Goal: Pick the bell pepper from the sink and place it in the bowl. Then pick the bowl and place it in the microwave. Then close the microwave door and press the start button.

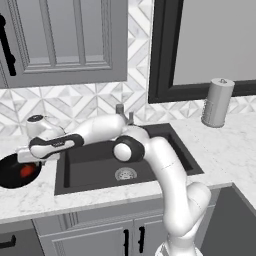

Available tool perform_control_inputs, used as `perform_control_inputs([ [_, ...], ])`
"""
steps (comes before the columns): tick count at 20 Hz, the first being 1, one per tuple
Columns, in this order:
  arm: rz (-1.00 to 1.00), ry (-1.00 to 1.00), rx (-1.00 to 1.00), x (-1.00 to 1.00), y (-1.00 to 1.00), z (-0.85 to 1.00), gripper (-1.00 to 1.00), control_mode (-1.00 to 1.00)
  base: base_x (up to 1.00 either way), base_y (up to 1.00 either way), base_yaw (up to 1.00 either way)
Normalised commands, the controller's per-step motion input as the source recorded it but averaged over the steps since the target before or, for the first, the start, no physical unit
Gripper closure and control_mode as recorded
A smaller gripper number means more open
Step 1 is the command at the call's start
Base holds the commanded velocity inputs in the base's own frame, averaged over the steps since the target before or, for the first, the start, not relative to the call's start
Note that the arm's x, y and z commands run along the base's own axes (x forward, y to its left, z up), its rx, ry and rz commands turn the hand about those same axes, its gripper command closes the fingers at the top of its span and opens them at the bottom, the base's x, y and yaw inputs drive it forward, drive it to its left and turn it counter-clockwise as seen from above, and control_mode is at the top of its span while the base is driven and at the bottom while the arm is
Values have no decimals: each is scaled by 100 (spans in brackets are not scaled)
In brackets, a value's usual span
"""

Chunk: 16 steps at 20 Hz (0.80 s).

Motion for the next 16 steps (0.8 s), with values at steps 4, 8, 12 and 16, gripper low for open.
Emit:
perform_control_inputs([
  [4, -30, -9, 0, -38, -22, 46, 100, -100, 0, 0, 0],
  [8, -31, -19, 0, -42, -24, 63, 100, -100, 0, 0, 0],
  [12, -35, -19, 0, -48, -41, 60, 100, -100, 0, 0, 0],
  [16, -39, -15, 2, -37, -61, 62, 100, -100, 0, 0, 0],
])
